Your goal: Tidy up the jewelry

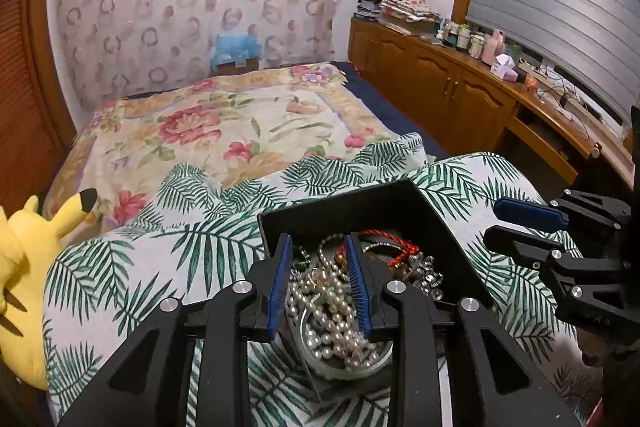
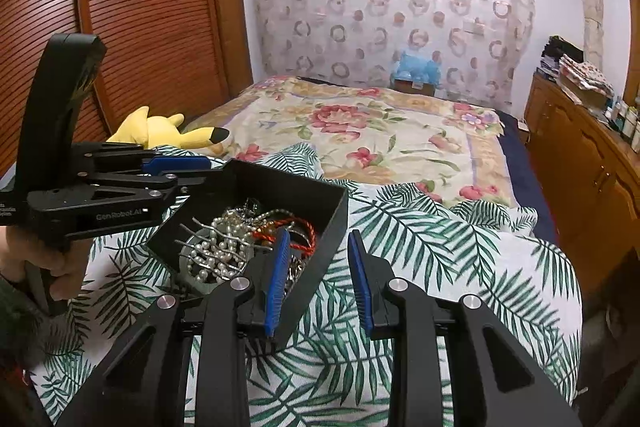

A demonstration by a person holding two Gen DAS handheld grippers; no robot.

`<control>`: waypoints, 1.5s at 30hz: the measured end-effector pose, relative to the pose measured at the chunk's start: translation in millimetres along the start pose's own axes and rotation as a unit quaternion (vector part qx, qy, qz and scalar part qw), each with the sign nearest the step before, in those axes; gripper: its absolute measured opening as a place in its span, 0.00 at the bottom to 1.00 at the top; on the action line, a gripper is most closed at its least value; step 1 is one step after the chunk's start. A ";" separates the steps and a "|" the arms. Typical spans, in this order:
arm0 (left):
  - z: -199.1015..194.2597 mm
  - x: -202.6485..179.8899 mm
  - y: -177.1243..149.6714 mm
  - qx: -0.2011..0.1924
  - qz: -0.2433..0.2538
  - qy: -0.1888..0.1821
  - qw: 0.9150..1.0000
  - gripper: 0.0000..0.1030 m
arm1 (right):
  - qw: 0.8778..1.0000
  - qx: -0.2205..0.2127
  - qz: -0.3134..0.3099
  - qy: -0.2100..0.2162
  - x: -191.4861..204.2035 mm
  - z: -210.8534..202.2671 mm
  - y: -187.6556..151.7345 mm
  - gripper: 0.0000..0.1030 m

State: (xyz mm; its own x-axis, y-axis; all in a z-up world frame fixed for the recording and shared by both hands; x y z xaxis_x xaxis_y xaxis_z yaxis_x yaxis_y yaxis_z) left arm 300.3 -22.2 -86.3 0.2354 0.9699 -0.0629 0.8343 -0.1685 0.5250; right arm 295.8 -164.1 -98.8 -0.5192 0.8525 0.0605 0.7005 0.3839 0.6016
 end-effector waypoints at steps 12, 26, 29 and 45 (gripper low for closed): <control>-37.0 -5.2 -44.2 -0.016 -0.021 0.031 0.999 0.80 | 1.000 -0.015 0.017 -0.012 19.6 -26.6 -32.0 0.46; -82.6 -13.4 -101.6 -0.027 -0.044 0.069 0.996 0.92 | 0.997 -0.049 0.057 -0.036 36.4 -70.4 -68.4 0.96; -93.2 -16.9 -109.4 -0.037 -0.047 0.074 0.995 0.92 | 0.995 -0.055 0.065 -0.044 39.5 -79.6 -72.6 0.97; -153.1 -30.5 -134.9 -0.086 -0.063 0.088 0.990 0.93 | 0.988 -0.112 0.075 -0.068 58.9 -136.0 -86.5 0.97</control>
Point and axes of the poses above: each gripper's, at about its wrist camera, not at the fingertips, and z roughly the way its jaws point, x to its left, y to its top, the point moved 7 cm from there along z, roughly the way its jaws point, and after that the axes turned 15 degrees about x, right-handed, at the moved point
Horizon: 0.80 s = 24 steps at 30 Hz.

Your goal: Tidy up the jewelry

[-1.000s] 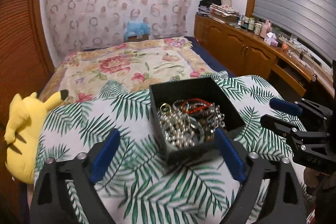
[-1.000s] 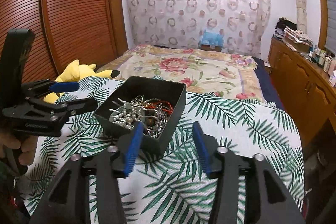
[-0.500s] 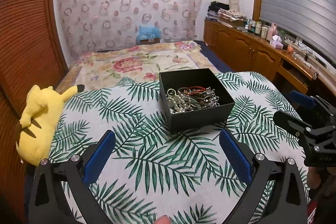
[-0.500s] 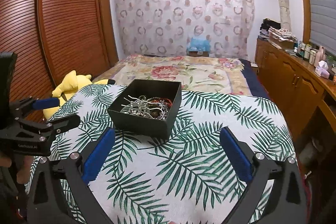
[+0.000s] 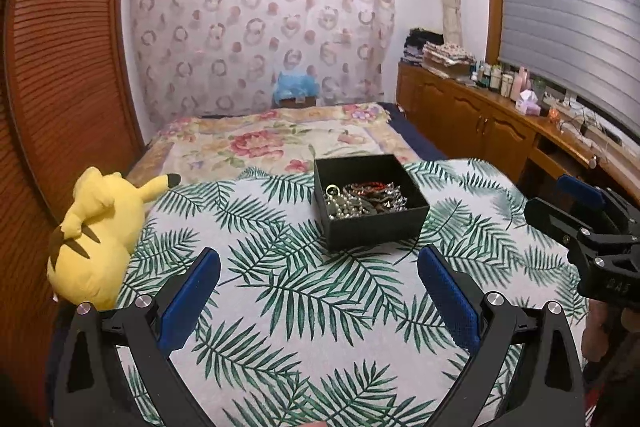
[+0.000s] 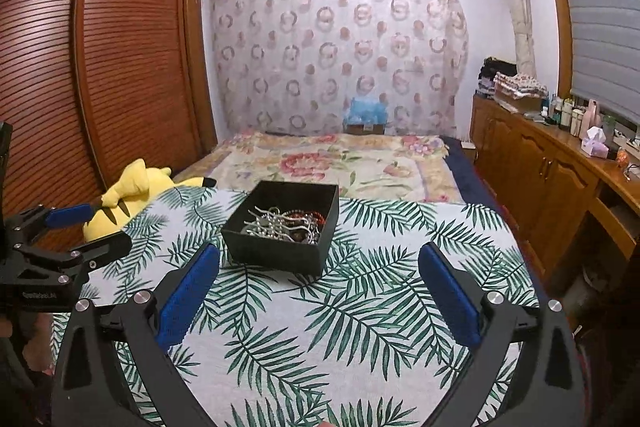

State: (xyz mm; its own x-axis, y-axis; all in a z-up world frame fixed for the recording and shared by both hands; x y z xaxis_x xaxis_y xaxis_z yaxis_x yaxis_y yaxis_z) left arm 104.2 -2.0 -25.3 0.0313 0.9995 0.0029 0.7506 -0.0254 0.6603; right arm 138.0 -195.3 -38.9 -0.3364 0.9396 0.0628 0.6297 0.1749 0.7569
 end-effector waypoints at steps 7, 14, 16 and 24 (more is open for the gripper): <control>-26.1 2.5 4.1 -0.029 -0.006 0.001 1.000 0.93 | 1.000 -0.026 0.011 -0.005 -3.6 -23.4 3.7 0.97; -31.4 1.5 3.3 -0.035 -0.007 0.002 0.999 0.93 | 0.999 -0.034 0.014 -0.004 -4.2 -30.0 5.7 0.97; -31.3 1.6 3.2 -0.035 -0.007 0.003 0.999 0.93 | 0.999 -0.034 0.015 -0.004 -4.3 -30.1 5.6 0.97; -31.2 1.7 3.1 -0.035 -0.007 0.003 0.999 0.93 | 0.999 -0.032 0.014 -0.003 -4.0 -29.5 6.1 0.97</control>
Point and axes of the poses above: each gripper's, at about its wrist camera, not at the fingertips, and z roughly the way its jaws point, x to its left, y to its top, the point moved 7 cm from there along z, roughly the way its jaws point, and after that the axes turned 15 degrees about x, right-handed, at the moved point
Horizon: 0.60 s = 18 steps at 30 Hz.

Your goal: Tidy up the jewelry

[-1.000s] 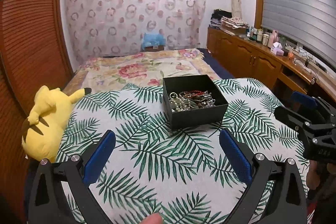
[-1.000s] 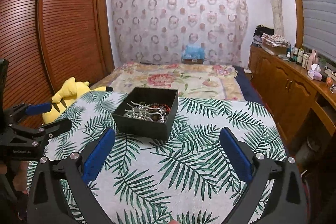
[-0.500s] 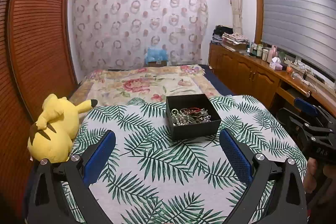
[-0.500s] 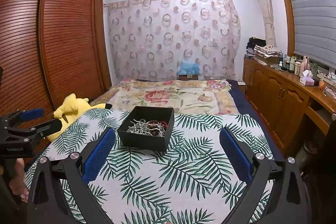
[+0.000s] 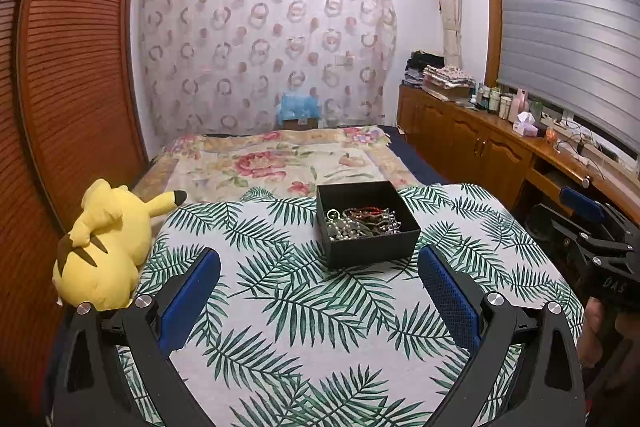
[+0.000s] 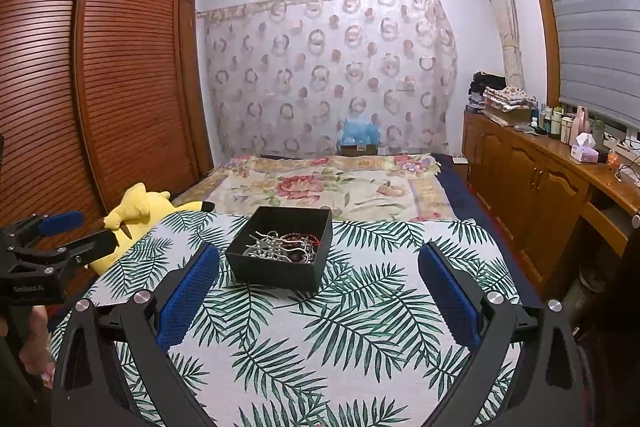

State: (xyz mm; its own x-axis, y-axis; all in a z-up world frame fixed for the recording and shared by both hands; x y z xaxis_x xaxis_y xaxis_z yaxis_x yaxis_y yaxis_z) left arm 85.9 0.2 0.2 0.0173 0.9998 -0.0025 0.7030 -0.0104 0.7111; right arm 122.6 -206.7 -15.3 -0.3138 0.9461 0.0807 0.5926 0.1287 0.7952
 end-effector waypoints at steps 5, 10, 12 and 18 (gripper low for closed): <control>-0.4 0.3 -0.3 0.000 0.001 0.000 1.000 0.93 | 1.000 0.000 0.000 0.000 0.1 0.0 0.0 0.97; -1.1 -1.4 -1.9 0.000 0.000 -0.001 1.000 0.93 | 1.000 0.000 0.000 -0.001 -0.1 0.0 0.1 0.97; -1.5 -1.7 -2.0 0.000 0.000 -0.001 1.000 0.92 | 1.000 0.000 0.000 0.000 0.0 -0.1 0.0 0.97; -1.5 -2.5 -2.9 0.000 0.001 -0.001 1.000 0.93 | 1.000 0.001 -0.001 -0.001 0.2 0.4 -0.3 0.97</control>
Point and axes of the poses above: each gripper's, at about its wrist camera, not at the fingertips, and z roughly the way its jaws point, x to its left, y to its top, the point moved 7 cm from there along z, roughly the way its jaws point, and after that the axes turned 15 degrees about x, right-handed, at the moved point
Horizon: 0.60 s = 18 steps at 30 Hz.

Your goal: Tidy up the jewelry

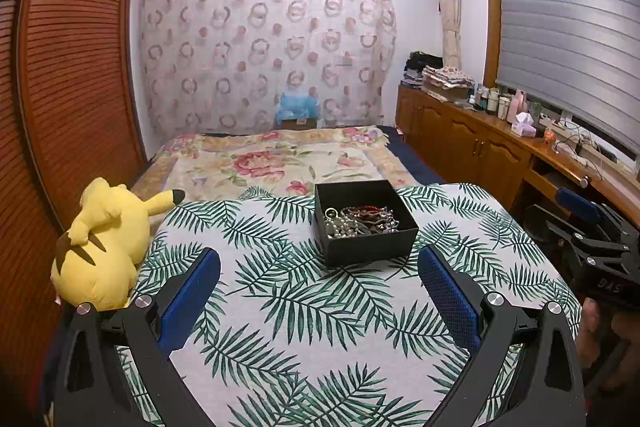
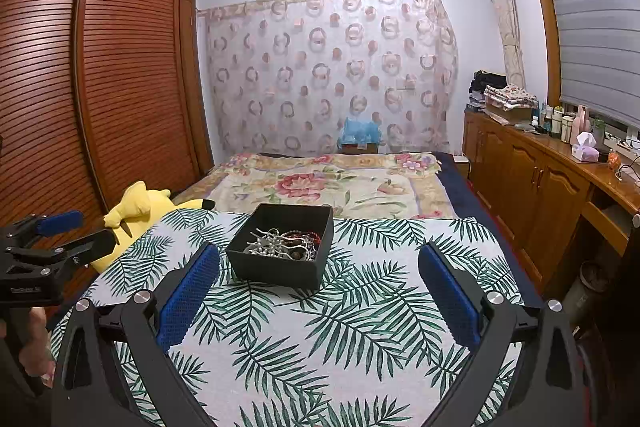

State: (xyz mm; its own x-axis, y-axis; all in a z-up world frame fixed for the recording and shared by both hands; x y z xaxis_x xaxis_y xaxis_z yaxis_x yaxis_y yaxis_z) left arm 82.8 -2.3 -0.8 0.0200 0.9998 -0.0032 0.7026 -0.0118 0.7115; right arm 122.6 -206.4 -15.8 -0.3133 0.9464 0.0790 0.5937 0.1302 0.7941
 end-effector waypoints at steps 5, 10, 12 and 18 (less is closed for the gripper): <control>0.1 0.1 -0.2 0.000 0.000 0.000 1.000 0.92 | 1.000 0.000 0.001 0.000 0.0 -0.1 0.1 0.97; 0.6 1.0 0.0 0.000 -0.001 0.000 1.000 0.92 | 1.000 0.001 0.000 0.000 0.5 0.7 -0.7 0.97; 0.4 0.9 -0.2 0.000 -0.001 0.000 1.000 0.93 | 1.000 0.001 0.000 0.001 0.4 0.7 -0.7 0.97; 0.8 1.2 -0.4 0.000 -0.001 0.000 1.000 0.93 | 1.000 0.001 0.000 0.000 0.4 0.4 -0.2 0.97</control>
State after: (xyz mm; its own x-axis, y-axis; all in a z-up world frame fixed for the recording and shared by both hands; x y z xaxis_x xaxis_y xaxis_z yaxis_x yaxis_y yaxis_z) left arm 83.1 -1.0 -1.6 0.0193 0.9998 -0.0046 0.7033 -0.0103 0.7108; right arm 122.7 -206.0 -16.2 -0.3134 0.9462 0.0800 0.5957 0.1303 0.7926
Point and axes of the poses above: each gripper's, at about its wrist camera, not at the fingertips, and z roughly the way its jaws point, x to its left, y to its top, the point moved 7 cm from there along z, roughly the way its jaws point, and after that the axes turned 15 degrees about x, right-handed, at the moved point
